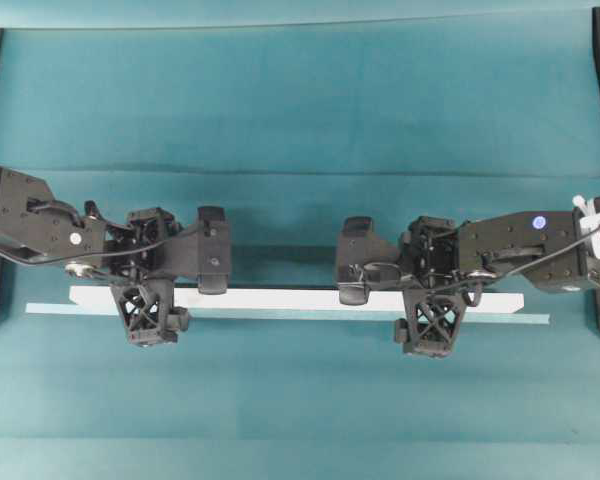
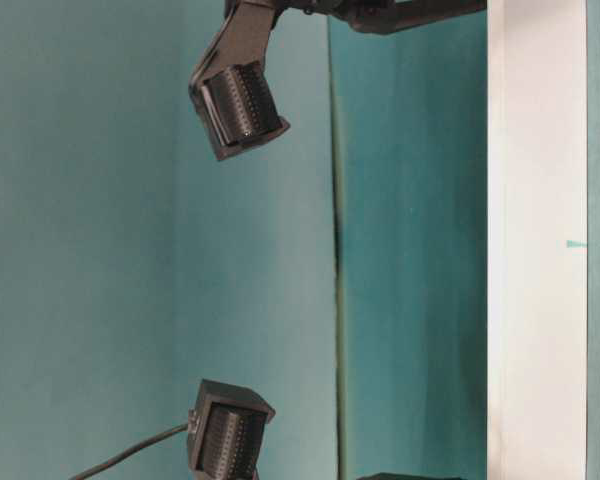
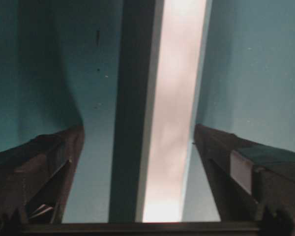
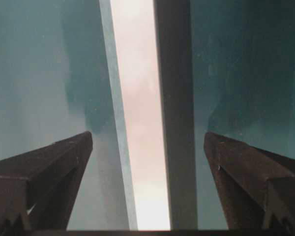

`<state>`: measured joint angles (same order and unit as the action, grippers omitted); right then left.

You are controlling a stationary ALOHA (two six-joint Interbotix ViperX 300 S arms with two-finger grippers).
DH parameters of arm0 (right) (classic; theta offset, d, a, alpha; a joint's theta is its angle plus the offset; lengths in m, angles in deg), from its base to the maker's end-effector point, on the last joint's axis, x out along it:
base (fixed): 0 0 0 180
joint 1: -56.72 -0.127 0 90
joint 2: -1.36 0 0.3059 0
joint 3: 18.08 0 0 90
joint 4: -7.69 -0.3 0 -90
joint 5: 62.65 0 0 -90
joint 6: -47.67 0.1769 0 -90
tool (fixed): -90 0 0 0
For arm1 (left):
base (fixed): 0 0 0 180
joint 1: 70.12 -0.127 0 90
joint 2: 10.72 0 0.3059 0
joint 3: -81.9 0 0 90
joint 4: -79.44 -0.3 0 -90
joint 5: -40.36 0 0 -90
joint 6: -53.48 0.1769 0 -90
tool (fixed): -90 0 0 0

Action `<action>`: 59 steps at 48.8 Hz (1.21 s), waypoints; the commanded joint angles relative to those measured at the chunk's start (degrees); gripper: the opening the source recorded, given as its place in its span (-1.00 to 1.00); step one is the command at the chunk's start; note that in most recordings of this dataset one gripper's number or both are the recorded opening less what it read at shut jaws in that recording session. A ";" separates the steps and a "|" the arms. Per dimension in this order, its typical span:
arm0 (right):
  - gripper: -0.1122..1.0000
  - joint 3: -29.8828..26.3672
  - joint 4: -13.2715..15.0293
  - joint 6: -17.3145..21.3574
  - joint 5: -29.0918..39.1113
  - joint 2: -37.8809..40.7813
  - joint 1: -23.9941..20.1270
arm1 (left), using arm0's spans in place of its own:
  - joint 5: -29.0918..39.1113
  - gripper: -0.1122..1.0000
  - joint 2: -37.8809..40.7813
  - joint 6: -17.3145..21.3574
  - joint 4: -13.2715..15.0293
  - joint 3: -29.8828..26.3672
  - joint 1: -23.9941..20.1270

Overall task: Lift a wooden board with both hands.
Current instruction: 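Close both grippers on the white board near each end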

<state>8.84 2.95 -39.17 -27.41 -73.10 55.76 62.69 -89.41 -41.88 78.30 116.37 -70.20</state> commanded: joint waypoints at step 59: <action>-0.40 -0.53 0.00 0.18 -0.97 0.70 -0.18 | -0.97 -0.48 -0.70 -0.35 -0.09 -1.05 0.88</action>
<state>8.75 3.12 -39.08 -28.29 -72.49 55.85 61.81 -89.41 -42.06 78.30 116.28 -69.06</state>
